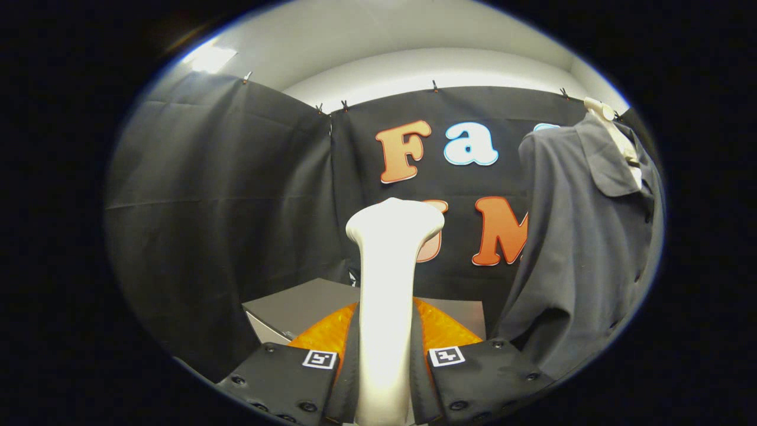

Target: Iron the clothes twice with a garment steamer, once on the left side and once on the right side.

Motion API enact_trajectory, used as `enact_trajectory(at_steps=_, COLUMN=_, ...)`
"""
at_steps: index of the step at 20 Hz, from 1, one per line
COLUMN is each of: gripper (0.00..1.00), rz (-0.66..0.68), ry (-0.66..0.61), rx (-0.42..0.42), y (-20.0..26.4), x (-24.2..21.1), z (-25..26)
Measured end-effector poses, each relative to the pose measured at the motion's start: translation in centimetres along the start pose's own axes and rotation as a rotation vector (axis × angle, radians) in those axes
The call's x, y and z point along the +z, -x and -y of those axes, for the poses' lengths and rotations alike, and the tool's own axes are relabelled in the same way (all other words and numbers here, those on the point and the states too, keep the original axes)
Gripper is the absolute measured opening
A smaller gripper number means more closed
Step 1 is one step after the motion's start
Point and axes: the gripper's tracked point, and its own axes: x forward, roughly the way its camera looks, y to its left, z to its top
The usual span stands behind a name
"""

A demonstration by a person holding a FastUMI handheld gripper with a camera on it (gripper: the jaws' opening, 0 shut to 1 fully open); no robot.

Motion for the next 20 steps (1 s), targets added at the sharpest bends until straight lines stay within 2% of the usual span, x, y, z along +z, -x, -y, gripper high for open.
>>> enact_trajectory(at_steps=5, gripper=0.43, rz=0.061, ry=-0.006, rx=0.005, y=5.0, x=1.8, z=1.8)
enact_trajectory(at_steps=12, gripper=0.43, rz=0.140, ry=-0.035, rx=-0.139, y=10.7, x=1.5, z=9.1)
enact_trajectory(at_steps=16, gripper=0.43, rz=0.158, ry=-0.063, rx=-0.204, y=14.6, x=1.1, z=14.0)
enact_trajectory(at_steps=20, gripper=0.43, rz=0.183, ry=-0.028, rx=-0.241, y=17.9, x=0.7, z=17.0)
